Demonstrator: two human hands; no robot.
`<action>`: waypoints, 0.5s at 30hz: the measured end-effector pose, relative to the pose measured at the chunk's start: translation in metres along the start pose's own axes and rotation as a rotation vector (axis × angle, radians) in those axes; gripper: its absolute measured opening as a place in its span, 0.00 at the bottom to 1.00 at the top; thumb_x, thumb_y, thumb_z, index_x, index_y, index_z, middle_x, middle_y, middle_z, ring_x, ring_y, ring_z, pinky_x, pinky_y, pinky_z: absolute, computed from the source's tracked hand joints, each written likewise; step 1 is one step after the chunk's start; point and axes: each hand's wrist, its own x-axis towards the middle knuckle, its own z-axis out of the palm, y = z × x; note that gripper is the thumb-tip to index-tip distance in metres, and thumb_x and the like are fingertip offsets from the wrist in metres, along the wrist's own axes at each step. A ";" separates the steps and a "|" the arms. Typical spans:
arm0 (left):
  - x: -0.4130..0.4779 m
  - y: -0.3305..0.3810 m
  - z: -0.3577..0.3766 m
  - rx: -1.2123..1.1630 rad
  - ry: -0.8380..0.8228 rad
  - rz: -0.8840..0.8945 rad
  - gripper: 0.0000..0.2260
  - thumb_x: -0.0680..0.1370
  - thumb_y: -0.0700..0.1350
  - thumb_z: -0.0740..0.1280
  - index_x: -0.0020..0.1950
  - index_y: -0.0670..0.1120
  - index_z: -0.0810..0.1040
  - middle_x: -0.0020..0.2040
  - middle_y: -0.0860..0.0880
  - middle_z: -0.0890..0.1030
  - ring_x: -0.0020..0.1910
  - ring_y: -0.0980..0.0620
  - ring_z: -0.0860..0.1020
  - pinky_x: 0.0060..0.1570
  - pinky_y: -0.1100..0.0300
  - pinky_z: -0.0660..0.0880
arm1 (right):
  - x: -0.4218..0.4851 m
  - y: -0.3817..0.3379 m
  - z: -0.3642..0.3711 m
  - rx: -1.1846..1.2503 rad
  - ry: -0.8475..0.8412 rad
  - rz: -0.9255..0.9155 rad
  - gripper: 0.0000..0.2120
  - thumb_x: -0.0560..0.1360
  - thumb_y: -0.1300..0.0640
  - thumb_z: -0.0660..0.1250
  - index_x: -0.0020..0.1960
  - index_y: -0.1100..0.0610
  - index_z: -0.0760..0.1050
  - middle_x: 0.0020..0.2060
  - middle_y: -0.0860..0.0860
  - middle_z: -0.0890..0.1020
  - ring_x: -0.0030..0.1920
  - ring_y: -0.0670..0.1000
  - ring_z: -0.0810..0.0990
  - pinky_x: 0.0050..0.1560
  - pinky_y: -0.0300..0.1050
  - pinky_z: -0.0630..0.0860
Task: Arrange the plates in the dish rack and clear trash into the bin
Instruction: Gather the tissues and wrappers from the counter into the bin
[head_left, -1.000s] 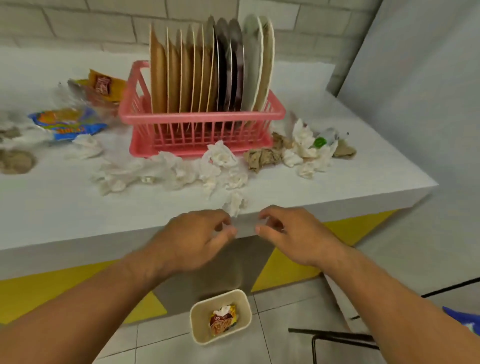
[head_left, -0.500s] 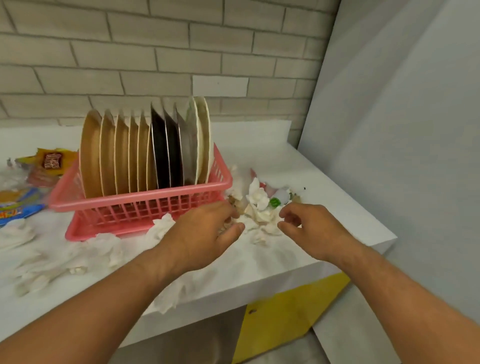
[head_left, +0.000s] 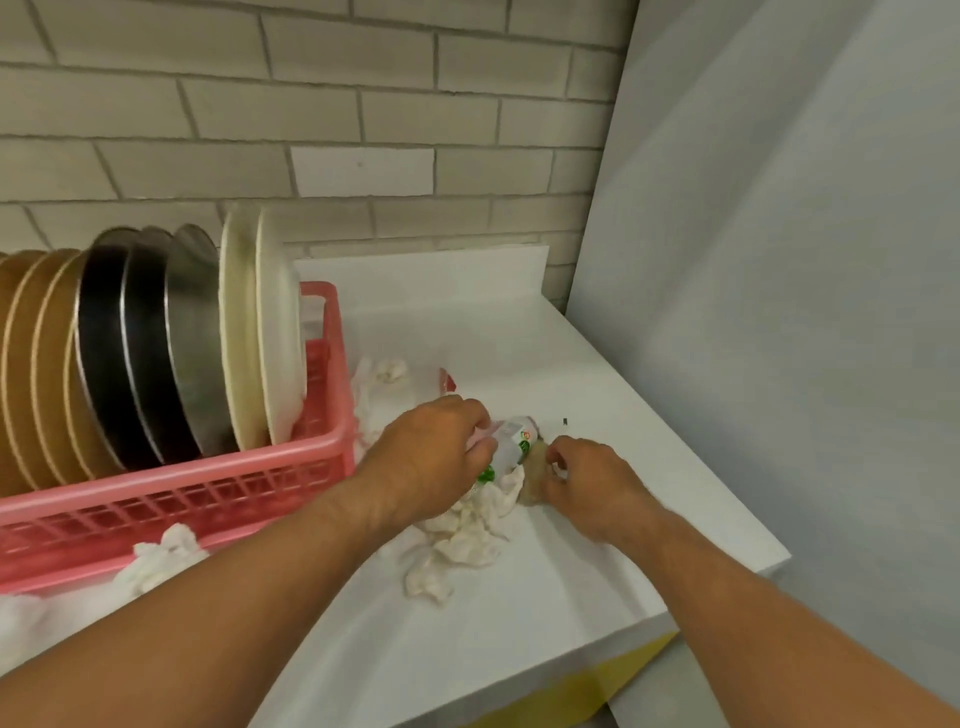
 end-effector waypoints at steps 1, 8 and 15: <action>0.008 0.003 0.004 -0.002 -0.010 -0.015 0.11 0.78 0.53 0.61 0.56 0.51 0.76 0.51 0.54 0.77 0.50 0.52 0.76 0.50 0.54 0.74 | 0.004 0.002 0.003 -0.003 -0.017 -0.004 0.13 0.77 0.49 0.63 0.58 0.55 0.72 0.52 0.52 0.79 0.49 0.53 0.77 0.47 0.45 0.74; 0.057 0.020 0.041 0.019 -0.201 -0.151 0.18 0.78 0.54 0.61 0.67 0.50 0.69 0.60 0.49 0.76 0.57 0.47 0.75 0.53 0.53 0.74 | 0.011 0.013 0.010 0.147 0.045 -0.056 0.09 0.78 0.54 0.60 0.57 0.54 0.70 0.48 0.50 0.78 0.45 0.51 0.76 0.41 0.43 0.70; 0.075 0.026 0.060 0.010 -0.332 -0.219 0.23 0.76 0.56 0.65 0.68 0.51 0.65 0.60 0.48 0.75 0.54 0.46 0.75 0.51 0.53 0.75 | 0.006 0.038 -0.012 0.312 0.179 0.002 0.08 0.75 0.63 0.58 0.45 0.54 0.74 0.43 0.50 0.79 0.42 0.49 0.78 0.42 0.43 0.76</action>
